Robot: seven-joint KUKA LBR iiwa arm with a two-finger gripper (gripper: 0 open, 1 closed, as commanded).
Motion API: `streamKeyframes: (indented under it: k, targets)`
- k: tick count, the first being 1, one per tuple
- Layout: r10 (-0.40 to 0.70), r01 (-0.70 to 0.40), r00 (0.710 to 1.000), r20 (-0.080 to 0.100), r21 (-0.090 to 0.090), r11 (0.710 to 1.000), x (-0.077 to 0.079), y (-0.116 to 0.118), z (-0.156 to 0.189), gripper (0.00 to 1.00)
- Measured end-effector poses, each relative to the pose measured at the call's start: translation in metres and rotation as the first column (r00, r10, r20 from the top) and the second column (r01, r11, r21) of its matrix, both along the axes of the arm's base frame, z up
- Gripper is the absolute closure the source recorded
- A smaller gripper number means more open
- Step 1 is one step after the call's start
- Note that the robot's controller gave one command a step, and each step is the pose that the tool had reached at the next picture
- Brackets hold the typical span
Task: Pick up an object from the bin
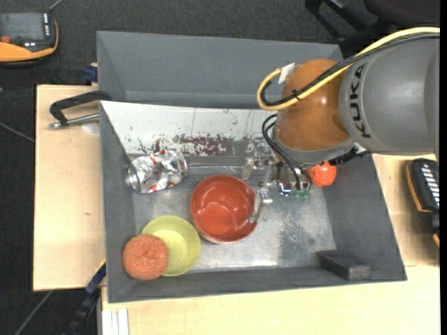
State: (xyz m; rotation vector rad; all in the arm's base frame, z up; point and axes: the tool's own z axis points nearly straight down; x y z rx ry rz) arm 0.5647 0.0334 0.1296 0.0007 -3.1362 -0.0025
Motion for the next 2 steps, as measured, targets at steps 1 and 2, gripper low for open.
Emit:
streamKeyframes:
  k: [1,2]
  targets:
    - [0.0,0.0,1.0,0.008,0.0,1.0,0.002,0.0,0.005,1.0]
    - [0.286,-0.286,0.958,0.01,0.002,0.958,-0.025,0.039,-0.039,1.0]
